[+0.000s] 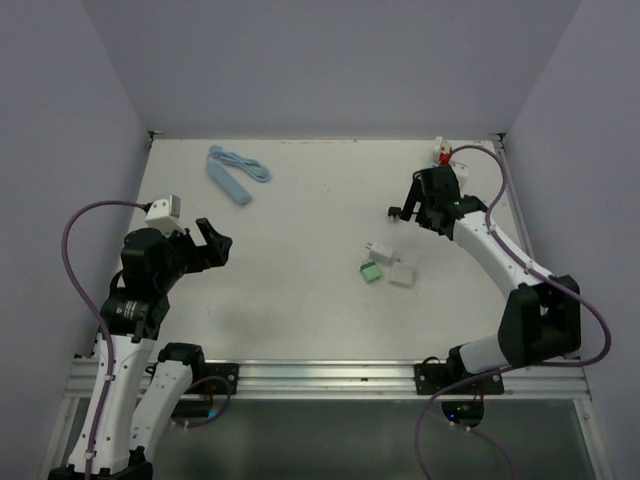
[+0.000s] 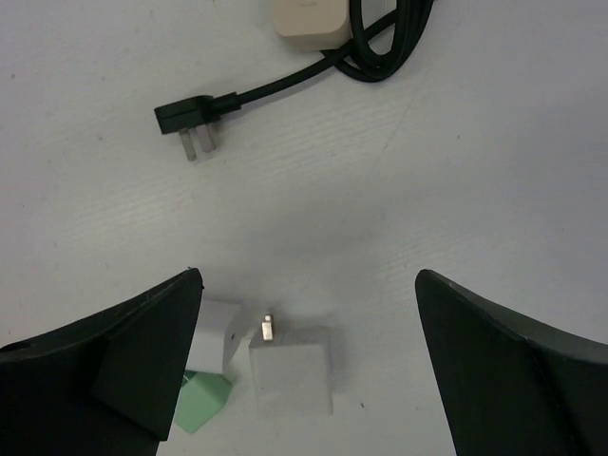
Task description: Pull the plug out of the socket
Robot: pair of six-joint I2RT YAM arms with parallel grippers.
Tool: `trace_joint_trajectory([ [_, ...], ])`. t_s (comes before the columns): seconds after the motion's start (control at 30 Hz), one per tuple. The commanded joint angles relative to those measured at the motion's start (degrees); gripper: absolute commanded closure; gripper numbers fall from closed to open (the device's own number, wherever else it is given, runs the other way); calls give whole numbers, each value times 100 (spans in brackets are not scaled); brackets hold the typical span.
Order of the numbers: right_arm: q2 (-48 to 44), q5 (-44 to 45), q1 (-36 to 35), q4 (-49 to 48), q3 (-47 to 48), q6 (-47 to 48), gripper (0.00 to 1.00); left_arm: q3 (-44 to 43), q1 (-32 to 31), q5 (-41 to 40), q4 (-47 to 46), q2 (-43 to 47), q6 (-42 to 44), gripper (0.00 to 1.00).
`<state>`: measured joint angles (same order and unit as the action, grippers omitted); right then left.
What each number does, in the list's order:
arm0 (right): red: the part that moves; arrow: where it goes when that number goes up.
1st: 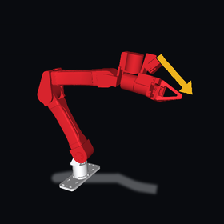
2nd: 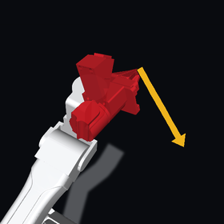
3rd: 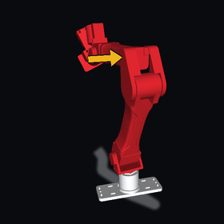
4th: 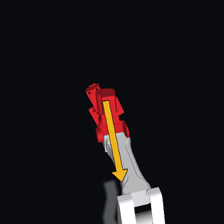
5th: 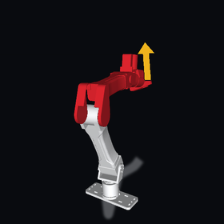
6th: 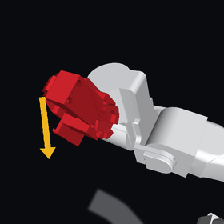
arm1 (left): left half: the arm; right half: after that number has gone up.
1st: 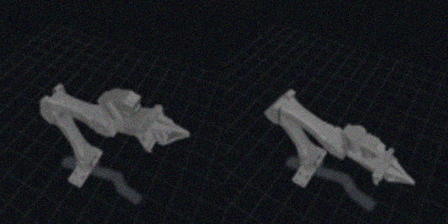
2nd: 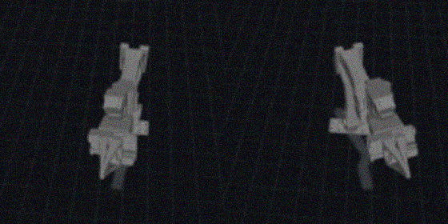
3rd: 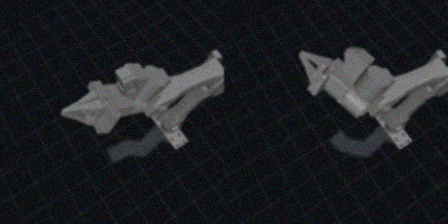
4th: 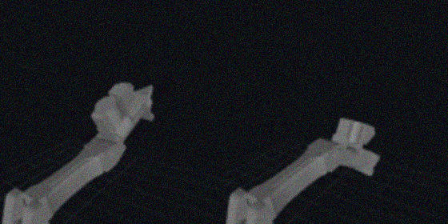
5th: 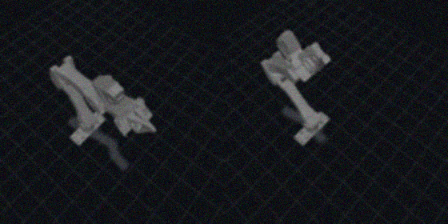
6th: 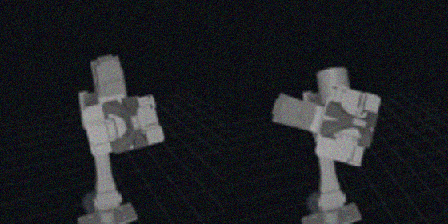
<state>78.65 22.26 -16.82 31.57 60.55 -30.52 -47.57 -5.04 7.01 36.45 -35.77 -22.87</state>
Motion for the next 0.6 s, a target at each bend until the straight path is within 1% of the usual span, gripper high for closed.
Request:
trace_joint_trajectory([
  [0.0,710,-310,337,-292,658,239,2,301,-41,134,-296,184,239,1],
  [0.1,1204,-302,539,-354,1177,371,3,450,-41,117,-366,333,222,0],
  [0.13,1544,-293,583,-354,1308,398,3,477,-41,108,-366,360,204,0],
  [0.17,1696,-266,653,-327,1571,415,4,512,-50,125,-366,395,178,1],
  [0.33,2758,-143,759,-239,2406,389,6,521,-102,231,-165,457,187,0],
  [0.43,3146,-134,829,-213,2872,424,9,512,-120,231,-68,501,178,1],
  [0.57,3700,-90,926,-29,3374,451,13,626,-138,477,-102,527,125,0],
])
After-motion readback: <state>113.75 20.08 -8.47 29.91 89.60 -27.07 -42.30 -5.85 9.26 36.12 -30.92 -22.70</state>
